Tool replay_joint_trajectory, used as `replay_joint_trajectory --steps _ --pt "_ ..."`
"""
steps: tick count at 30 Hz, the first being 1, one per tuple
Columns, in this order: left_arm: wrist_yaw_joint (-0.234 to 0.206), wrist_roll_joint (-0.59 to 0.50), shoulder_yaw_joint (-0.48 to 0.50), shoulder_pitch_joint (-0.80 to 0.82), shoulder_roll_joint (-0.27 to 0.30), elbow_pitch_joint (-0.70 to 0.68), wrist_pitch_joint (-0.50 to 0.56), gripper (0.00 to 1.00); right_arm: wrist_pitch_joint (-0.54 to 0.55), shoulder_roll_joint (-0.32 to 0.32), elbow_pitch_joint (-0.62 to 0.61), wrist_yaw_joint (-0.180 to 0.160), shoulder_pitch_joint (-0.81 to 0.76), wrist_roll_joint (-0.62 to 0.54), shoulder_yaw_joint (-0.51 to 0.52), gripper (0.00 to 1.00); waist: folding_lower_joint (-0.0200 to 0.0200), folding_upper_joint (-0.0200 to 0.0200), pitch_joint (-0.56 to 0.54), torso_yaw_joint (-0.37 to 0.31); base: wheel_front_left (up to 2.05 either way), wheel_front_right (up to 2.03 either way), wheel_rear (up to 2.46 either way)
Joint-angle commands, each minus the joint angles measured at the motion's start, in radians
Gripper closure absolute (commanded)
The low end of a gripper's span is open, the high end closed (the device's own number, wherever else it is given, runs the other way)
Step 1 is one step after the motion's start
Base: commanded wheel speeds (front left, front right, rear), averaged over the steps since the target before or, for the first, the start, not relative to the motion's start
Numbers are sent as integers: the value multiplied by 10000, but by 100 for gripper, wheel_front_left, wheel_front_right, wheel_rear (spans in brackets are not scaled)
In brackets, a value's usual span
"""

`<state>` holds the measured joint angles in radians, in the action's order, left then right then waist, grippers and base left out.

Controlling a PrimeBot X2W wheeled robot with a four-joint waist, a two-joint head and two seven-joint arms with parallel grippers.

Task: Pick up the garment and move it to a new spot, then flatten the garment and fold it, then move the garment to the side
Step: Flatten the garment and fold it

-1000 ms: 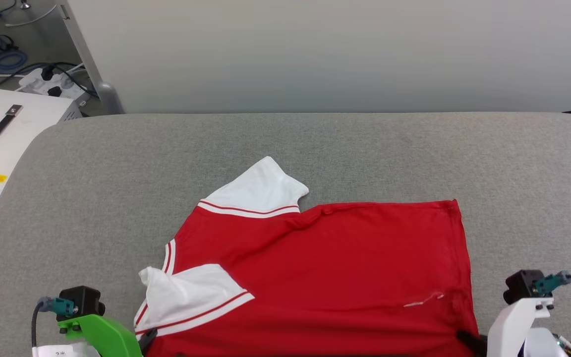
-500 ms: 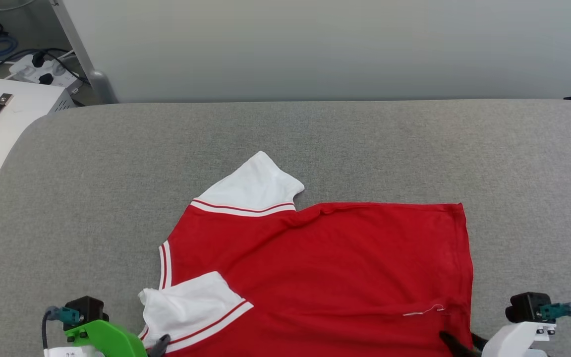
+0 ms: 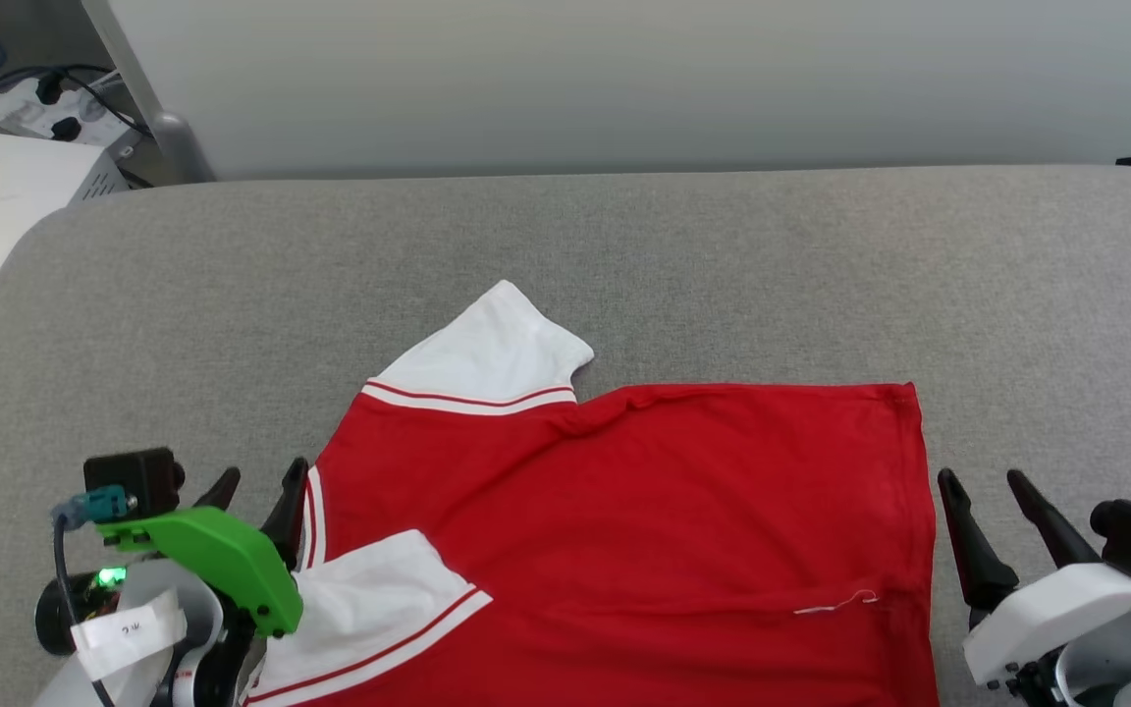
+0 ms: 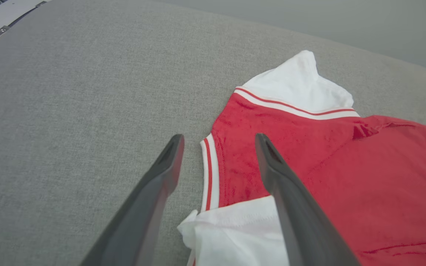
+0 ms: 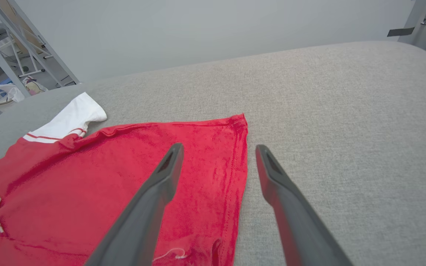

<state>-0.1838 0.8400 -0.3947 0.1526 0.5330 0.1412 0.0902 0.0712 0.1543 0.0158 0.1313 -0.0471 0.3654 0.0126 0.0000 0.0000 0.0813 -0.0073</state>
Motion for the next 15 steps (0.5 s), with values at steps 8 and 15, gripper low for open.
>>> replay_joint_trajectory --steps 8,15 --pt "214 -957 -237 2347 -458 581 -761 0 -683 -242 -1111 -6 1006 -760 -47 0 0 0 1583 -503 0 0 0" --pt "1006 -1097 -604 4486 -591 1754 -70 0 -818 -227 -1323 -6 1627 -731 -288 0 0 0 2536 -1057 0 0 0"
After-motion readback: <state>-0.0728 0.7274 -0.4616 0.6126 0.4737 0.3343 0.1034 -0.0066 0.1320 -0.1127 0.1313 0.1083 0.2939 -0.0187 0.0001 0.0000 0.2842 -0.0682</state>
